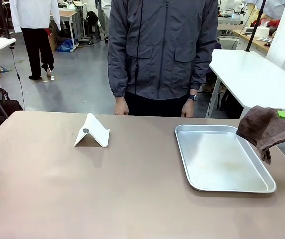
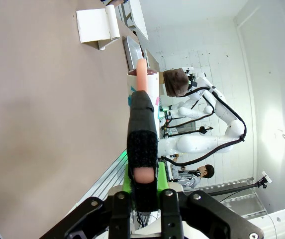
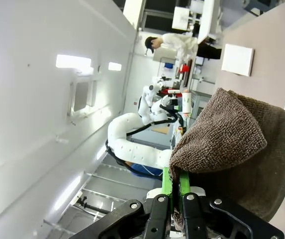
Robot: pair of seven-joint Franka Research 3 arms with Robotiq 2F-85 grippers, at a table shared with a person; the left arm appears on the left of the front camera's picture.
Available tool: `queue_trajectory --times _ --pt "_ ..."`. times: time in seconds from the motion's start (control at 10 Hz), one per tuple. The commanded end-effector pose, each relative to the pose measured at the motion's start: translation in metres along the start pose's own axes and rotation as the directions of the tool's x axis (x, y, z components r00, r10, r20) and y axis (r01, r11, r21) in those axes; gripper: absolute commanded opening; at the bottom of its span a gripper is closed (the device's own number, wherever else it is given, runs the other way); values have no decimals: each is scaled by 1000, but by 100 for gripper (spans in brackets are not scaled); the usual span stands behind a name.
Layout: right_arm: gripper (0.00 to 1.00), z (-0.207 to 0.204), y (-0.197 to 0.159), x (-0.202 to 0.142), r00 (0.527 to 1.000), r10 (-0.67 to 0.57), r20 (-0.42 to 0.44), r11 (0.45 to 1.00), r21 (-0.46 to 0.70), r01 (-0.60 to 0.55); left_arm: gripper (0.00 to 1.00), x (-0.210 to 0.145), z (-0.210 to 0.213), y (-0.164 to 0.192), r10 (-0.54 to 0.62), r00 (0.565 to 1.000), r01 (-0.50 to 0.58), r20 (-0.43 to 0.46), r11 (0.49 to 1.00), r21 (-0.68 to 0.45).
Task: Clean the surface of the table.
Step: Return the Lint Roller and towel to their original positions.
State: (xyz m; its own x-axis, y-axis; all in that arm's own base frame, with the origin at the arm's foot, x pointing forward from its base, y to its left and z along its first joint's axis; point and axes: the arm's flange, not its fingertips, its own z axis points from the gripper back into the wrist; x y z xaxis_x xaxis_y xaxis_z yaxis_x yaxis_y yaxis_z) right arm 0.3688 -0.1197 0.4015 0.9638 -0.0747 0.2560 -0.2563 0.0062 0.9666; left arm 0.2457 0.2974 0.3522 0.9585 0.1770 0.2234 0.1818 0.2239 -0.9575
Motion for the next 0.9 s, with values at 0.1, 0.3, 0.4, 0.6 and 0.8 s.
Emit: queue_trajectory --times 0.1,0.3,0.4,0.6,0.8 --pt "6 0 2 -2 1000 2 -18 1000 6 -2 20 1 -1 -4 11 1000 -11 10 1000 -2" --pt "6 0 0 0 1000 0 0 1000 0 0 20 0 0 0 0 1000 0 0 1000 0" --pt "6 -21 6 6 999 31 -34 999 -18 -32 20 -14 7 -11 -38 999 38 32 999 5" --pt "6 -59 19 17 995 62 -83 997 -49 -66 20 -14 1 -30 -105 994 106 34 994 -20" --pt "6 -115 27 22 983 110 -147 987 -102 -125 20 3 -21 -64 -123 989 124 80 992 -5"
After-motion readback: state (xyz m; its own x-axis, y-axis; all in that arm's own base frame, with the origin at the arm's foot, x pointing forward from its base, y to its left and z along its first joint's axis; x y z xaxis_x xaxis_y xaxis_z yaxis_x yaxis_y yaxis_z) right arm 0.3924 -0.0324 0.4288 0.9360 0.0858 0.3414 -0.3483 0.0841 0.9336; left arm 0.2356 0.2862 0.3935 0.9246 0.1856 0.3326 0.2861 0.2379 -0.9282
